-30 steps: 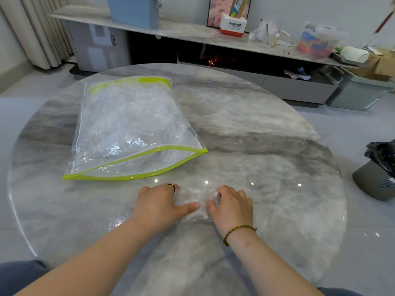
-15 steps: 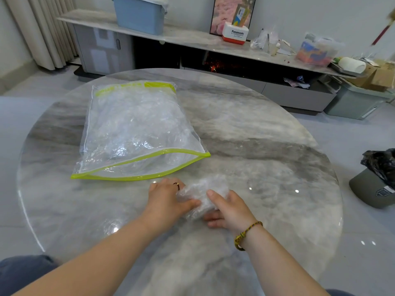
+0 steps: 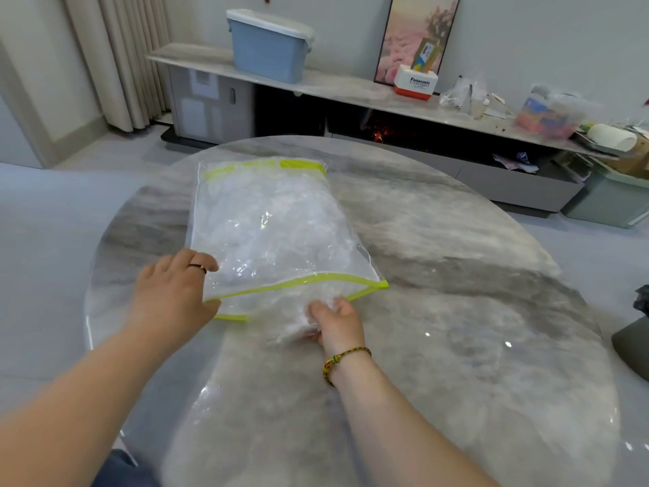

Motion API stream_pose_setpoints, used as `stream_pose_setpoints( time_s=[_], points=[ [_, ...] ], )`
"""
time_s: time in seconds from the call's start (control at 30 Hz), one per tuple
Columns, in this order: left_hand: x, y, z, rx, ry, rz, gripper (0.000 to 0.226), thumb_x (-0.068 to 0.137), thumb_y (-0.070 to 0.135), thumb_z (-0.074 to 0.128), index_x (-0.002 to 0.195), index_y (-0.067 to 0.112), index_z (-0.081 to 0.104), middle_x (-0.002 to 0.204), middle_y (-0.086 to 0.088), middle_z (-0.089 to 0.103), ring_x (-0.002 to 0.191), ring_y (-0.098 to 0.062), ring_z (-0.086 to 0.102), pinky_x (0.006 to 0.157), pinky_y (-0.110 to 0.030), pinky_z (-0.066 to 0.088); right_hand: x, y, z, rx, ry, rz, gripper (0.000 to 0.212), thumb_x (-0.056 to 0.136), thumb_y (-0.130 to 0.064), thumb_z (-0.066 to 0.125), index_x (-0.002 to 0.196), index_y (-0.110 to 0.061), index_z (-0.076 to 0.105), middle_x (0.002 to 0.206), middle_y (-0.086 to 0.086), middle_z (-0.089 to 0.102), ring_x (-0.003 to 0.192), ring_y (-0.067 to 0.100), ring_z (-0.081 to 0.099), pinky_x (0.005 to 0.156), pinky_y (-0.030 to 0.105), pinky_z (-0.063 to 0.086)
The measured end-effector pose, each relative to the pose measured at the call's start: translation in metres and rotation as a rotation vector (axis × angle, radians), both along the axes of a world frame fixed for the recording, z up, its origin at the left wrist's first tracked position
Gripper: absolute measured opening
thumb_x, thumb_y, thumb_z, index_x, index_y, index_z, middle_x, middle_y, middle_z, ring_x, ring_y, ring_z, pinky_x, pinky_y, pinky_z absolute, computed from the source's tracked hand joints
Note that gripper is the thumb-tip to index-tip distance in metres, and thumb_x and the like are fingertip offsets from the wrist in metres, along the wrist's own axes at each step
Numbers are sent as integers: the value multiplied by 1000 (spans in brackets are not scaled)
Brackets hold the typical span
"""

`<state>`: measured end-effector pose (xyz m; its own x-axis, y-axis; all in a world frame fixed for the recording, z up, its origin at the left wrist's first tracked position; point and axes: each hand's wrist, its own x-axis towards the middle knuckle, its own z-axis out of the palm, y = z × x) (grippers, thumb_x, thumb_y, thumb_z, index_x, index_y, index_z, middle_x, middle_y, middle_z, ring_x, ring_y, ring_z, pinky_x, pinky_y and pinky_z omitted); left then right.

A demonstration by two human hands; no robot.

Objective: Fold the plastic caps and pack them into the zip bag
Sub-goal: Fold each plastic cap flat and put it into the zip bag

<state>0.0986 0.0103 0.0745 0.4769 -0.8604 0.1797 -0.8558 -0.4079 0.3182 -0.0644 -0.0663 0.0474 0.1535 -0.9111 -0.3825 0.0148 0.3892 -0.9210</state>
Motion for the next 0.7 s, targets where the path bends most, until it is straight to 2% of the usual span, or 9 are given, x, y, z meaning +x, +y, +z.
stream_pose_setpoints(
  time_s=[0.03,0.1,0.2,0.3,0.37,0.43,0.47,0.53,0.7],
  points=[
    [4,0,1,-21,62,30,29,78,15,70,105,14,60,109,-3,56,106,-29,49,83,-32,30,9,0,0,-3,23,22,31,82,6,54,65,-16,40,68,5,40,57,14,34,54,24,33],
    [6,-2,8,-154,244,62,12,84,12,63,84,22,56,87,6,53,88,-22,50,65,-28,33,27,-1,3,-44,74,62,28,83,1,56,66,-15,40,67,1,36,58,12,32,48,14,32],
    [1,-5,13,-291,327,-13,37,82,7,62,64,32,44,70,14,47,66,-10,47,58,-14,31,56,-7,14,-105,48,70,16,84,-1,58,72,-7,50,68,-3,37,60,12,34,44,8,30],
    [-7,-5,16,-387,363,-78,45,78,0,65,63,36,43,69,17,48,68,1,47,63,-15,35,82,-27,27,-74,65,92,29,90,1,50,69,-18,43,69,-4,42,59,14,39,44,7,33],
    [-6,-5,16,-422,378,-68,47,77,-2,66,63,37,43,69,17,49,68,-1,49,62,-17,35,97,-39,36,50,-9,60,21,97,-3,38,84,-19,35,70,-6,31,55,4,39,46,9,37],
    [-3,-5,13,-460,385,-44,46,77,-2,66,63,36,44,69,17,49,68,-3,49,61,-14,34,104,-53,41,68,-93,-34,27,98,-1,32,81,-21,33,69,-4,31,37,-5,41,38,8,35],
    [-1,-4,13,-470,395,-33,46,77,-3,65,63,36,44,69,17,49,69,-3,50,61,-13,33,104,-57,43,76,-190,-123,29,96,3,34,78,-19,35,67,0,35,28,-2,40,32,9,32],
    [0,-5,12,-479,393,-33,47,77,-4,64,63,36,44,70,17,49,69,-3,49,60,-10,31,104,-65,46,86,-368,-269,24,90,11,42,84,-12,39,64,6,41,32,9,44,29,11,35],
    [6,-13,1,-344,334,-47,45,78,-4,61,64,36,45,73,18,46,70,-11,44,60,-13,31,97,-69,24,-22,-209,-162,33,83,12,50,101,-11,35,80,1,39,57,13,44,55,20,43]
  ],
)
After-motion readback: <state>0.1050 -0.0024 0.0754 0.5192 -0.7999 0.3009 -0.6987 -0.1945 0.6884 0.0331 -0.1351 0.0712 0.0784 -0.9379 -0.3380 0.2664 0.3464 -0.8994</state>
